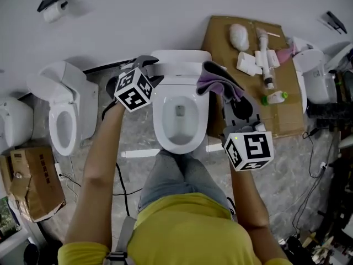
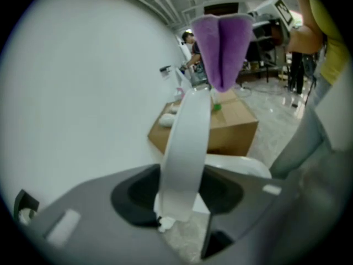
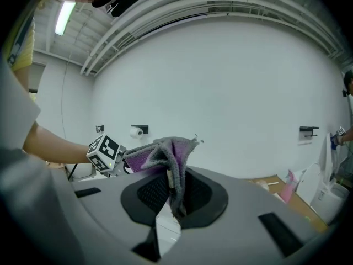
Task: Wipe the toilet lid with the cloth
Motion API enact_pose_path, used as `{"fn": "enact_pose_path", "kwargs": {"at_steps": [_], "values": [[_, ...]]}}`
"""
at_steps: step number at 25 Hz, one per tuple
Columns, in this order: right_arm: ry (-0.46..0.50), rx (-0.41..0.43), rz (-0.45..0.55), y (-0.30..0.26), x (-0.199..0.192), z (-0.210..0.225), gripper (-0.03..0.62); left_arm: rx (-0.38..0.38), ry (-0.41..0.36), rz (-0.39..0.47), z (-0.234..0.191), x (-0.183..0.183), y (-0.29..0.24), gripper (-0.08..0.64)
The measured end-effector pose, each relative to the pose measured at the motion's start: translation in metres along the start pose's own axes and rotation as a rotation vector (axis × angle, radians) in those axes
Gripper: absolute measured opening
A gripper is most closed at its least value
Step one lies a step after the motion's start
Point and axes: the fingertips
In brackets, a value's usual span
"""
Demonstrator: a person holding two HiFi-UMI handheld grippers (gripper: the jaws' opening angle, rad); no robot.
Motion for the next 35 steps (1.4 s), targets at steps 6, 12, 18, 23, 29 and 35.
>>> {"fn": "enact_pose_path", "kwargs": {"at_steps": [6, 12, 18, 23, 29, 35], "values": [[0.008, 0.050, -0.037, 0.016, -0.024, -0.010, 0.048, 0.024, -0.042, -0.051, 0.063, -0.017, 0.009, 0.199], [-0.001, 0.055, -0.059, 0.017, -0.040, -0.029, 0.048, 0.032, -0.059, -0.055, 0.103, -0.030, 0.011, 0.207], [-0.041, 0.013, -0.084, 0.023, -0.059, -0.055, 0.048, 0.026, -0.099, -0.020, 0.137, -0.041, 0.012, 0.216], [-0.092, -0.028, -0.104, 0.038, -0.084, -0.082, 0.048, -0.024, -0.185, -0.006, 0.186, -0.060, 0.012, 0.216], [-0.104, -0.047, -0.147, 0.048, -0.112, -0.104, 0.048, -0.105, -0.220, 0.007, 0.236, -0.077, 0.006, 0.216], [-0.093, -0.038, -0.192, 0.040, -0.137, -0.115, 0.048, -0.163, -0.216, 0.011, 0.272, -0.091, -0.003, 0.216]]}}
Point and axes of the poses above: the fingertips, and each gripper's own axes: y backward along the fingers, z to its right, x out of its top, and after that the axes turned 9 degrees about -z, right-handed
